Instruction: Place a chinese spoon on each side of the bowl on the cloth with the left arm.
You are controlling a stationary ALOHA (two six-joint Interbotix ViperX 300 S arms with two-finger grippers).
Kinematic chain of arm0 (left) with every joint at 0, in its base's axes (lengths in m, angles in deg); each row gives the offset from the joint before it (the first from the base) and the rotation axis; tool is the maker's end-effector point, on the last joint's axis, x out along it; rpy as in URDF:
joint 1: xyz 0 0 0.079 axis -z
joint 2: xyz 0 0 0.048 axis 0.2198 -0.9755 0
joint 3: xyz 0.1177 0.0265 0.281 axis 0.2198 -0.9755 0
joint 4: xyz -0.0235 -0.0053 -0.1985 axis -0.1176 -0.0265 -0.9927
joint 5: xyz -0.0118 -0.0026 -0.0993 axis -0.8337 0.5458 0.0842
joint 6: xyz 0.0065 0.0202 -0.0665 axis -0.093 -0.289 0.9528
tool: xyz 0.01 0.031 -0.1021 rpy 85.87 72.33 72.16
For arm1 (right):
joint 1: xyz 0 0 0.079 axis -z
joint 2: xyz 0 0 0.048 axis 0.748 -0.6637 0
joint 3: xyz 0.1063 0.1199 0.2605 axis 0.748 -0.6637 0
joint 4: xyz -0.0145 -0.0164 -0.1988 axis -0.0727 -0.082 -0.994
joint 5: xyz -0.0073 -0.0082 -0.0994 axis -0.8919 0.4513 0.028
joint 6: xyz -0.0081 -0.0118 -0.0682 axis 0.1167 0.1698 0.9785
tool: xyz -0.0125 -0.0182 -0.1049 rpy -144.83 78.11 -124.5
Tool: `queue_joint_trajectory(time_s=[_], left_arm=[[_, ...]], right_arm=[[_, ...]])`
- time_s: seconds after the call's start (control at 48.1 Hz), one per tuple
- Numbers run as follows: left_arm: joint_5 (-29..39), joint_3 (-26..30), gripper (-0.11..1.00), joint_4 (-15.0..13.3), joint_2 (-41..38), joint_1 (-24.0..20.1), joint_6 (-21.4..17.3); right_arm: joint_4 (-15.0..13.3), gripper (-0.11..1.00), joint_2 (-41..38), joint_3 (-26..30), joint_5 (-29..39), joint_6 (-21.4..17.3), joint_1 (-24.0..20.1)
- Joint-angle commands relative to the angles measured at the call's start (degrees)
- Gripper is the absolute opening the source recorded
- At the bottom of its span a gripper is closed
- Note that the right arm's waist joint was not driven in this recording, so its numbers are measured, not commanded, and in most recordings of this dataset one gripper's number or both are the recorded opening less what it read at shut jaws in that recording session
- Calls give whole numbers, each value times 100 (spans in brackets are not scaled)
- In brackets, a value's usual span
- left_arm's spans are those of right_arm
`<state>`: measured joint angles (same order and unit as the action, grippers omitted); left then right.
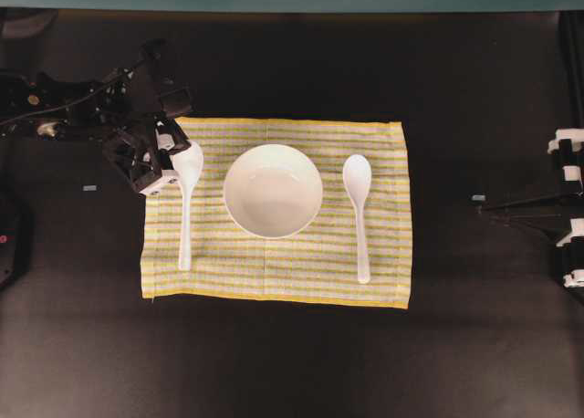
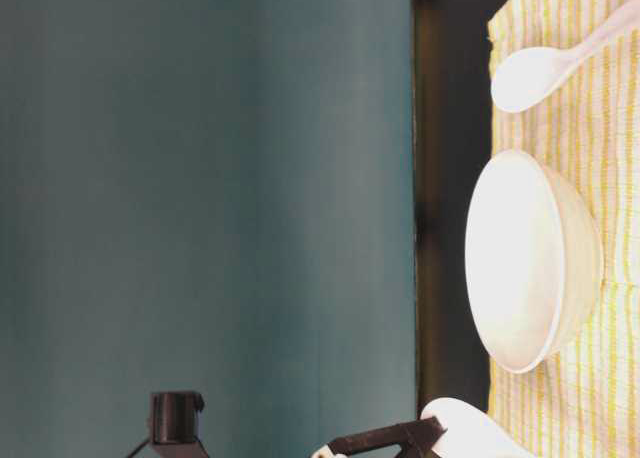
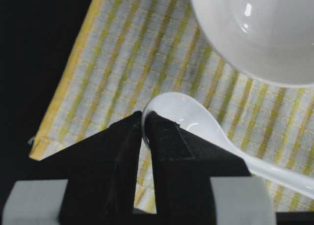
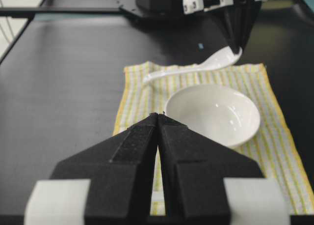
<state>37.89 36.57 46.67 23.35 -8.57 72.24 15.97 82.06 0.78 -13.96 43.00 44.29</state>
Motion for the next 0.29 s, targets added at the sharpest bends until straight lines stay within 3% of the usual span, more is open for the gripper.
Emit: queue_joint_trajectory(time_s=[0.0, 0.062, 0.27], left_arm=[[-132, -9, 9, 18, 26, -18, 18], [-158, -44, 20, 26, 35, -18, 18], [-404, -167, 73, 26, 88, 9, 26]], right_arm=[[9, 1, -26, 26, -44, -9, 0], [9, 1, -35, 26, -53, -9, 0], [9, 1, -35, 18, -53, -18, 0]])
